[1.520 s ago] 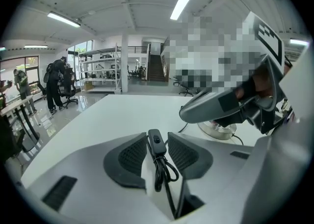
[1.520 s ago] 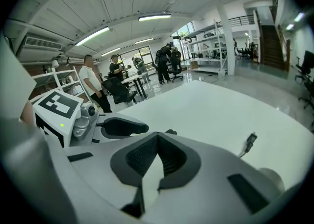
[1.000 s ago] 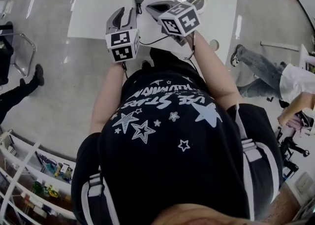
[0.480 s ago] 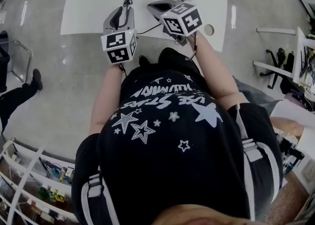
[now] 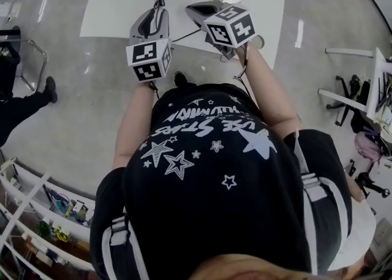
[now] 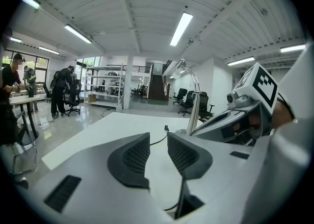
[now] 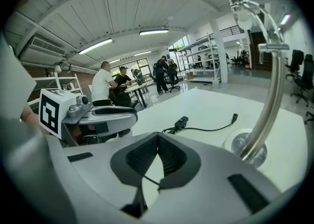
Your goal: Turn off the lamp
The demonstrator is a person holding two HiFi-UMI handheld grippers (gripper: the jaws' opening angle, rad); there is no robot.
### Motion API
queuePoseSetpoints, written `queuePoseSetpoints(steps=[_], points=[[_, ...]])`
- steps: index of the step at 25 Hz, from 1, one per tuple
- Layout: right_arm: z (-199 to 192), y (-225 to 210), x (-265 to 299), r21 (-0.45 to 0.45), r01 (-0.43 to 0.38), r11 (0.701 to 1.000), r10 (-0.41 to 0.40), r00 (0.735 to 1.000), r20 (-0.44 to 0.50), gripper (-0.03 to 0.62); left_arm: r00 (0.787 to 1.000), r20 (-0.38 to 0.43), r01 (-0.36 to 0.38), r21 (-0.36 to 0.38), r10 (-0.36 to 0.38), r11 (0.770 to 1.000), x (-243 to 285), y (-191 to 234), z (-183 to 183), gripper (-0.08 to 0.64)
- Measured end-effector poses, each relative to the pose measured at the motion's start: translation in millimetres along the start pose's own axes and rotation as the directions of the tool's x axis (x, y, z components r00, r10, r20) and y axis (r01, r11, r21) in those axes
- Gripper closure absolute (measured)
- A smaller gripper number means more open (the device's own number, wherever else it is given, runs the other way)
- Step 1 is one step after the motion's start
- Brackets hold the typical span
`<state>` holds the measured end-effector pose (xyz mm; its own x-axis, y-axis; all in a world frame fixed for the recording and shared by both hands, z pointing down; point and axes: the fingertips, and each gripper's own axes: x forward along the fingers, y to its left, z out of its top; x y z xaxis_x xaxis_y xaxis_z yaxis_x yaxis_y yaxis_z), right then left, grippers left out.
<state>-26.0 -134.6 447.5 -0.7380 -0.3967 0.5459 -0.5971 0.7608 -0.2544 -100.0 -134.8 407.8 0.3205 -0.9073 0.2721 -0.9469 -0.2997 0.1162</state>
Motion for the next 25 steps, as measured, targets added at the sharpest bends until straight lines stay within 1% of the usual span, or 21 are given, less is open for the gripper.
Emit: queuePoseSetpoints(steps=[5, 7, 13, 17, 25], points=[[-8, 1, -28, -0.005, -0.01, 1.0, 0.01, 1.0, 0.018, 0.587, 1.0, 0.016, -0.016, 0.004, 0.016, 1.0, -13, -23, 6, 0.437], [-15, -1, -40, -0.009, -0.016, 1.0, 0.016, 1.0, 0.023, 0.588, 0.999, 0.026, -0.031, 0.008, 0.03, 0.999, -16, -35, 6, 0.463], [-32, -5, -76, -0.017, -0.031, 0.999, 0.031, 0.999, 0.041, 0.587, 0.996, 0.058, -0.073, 0.02, 0.072, 0.997, -27, -69, 9, 0.503], [-40, -6, -99, -0.014, -0.05, 0.999, 0.05, 0.996, 0.077, 0.588, 0.993, 0.073, -0.095, 0.027, 0.092, 0.995, -37, -91, 9, 0.526], [-64, 3, -149, -0.059, -0.078, 0.995, 0.083, 0.991, 0.103, 0.588, 0.984, 0.106, -0.148, 0.014, 0.146, 0.989, -67, -136, 5, 0.537]])
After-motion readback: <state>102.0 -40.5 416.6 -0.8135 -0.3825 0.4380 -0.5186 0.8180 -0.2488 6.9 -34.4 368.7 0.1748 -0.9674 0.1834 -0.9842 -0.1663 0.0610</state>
